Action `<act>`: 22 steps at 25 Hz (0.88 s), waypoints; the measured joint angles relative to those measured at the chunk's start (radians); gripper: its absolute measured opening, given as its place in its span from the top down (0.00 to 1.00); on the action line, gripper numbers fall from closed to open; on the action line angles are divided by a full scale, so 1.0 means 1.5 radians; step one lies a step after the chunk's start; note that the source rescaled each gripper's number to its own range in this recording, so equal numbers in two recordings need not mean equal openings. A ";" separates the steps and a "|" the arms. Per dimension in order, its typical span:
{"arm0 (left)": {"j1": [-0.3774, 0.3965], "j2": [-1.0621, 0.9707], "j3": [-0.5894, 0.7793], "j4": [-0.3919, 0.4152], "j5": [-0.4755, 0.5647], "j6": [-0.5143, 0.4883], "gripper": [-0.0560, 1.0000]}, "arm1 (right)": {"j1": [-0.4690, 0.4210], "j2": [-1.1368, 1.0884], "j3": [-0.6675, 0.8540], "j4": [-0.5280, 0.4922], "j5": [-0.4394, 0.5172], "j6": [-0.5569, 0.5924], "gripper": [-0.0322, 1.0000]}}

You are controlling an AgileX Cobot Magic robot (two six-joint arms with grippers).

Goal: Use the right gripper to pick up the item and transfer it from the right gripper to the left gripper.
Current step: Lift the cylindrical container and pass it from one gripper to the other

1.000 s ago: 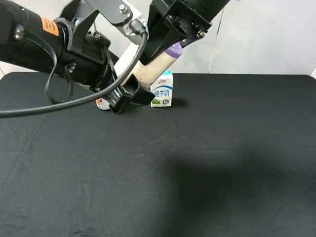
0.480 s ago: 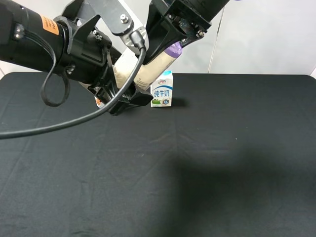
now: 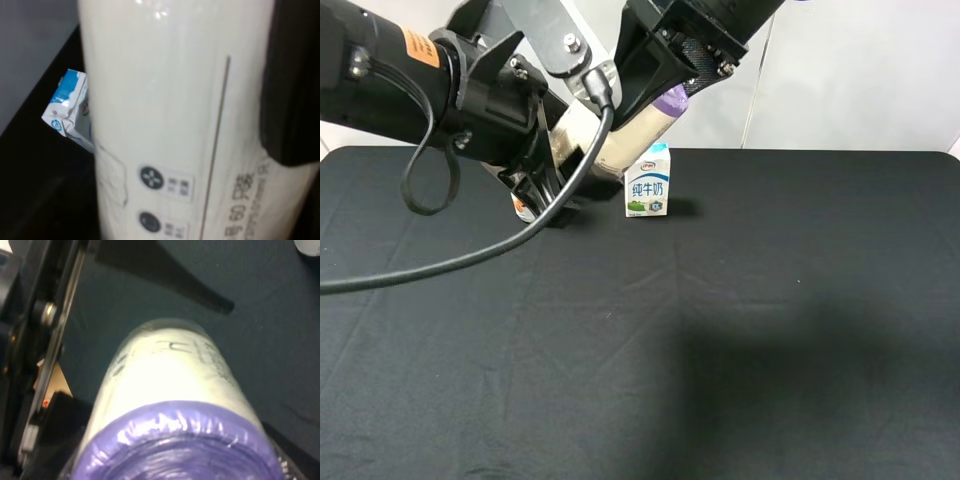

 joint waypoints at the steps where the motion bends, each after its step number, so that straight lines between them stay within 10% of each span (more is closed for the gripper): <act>1: -0.001 0.001 0.000 0.002 -0.003 0.001 0.94 | 0.000 0.000 -0.001 0.000 0.000 0.000 0.96; 12: -0.001 0.001 0.000 0.006 -0.006 0.005 0.94 | 0.000 0.000 -0.002 -0.002 -0.001 -0.001 0.96; 13: -0.001 0.001 0.000 0.006 -0.006 0.005 0.94 | 0.000 0.000 -0.002 -0.003 -0.001 -0.001 0.91; 15: -0.001 0.001 0.000 0.007 -0.005 0.007 0.94 | 0.000 0.000 -0.002 -0.002 0.001 -0.001 0.39; 17: -0.001 0.001 0.000 0.009 -0.003 0.008 0.94 | 0.000 0.000 -0.002 -0.002 0.001 -0.001 0.13; 22: -0.001 0.001 0.000 0.009 -0.003 0.008 0.94 | 0.000 0.000 -0.002 -0.002 0.001 -0.002 0.01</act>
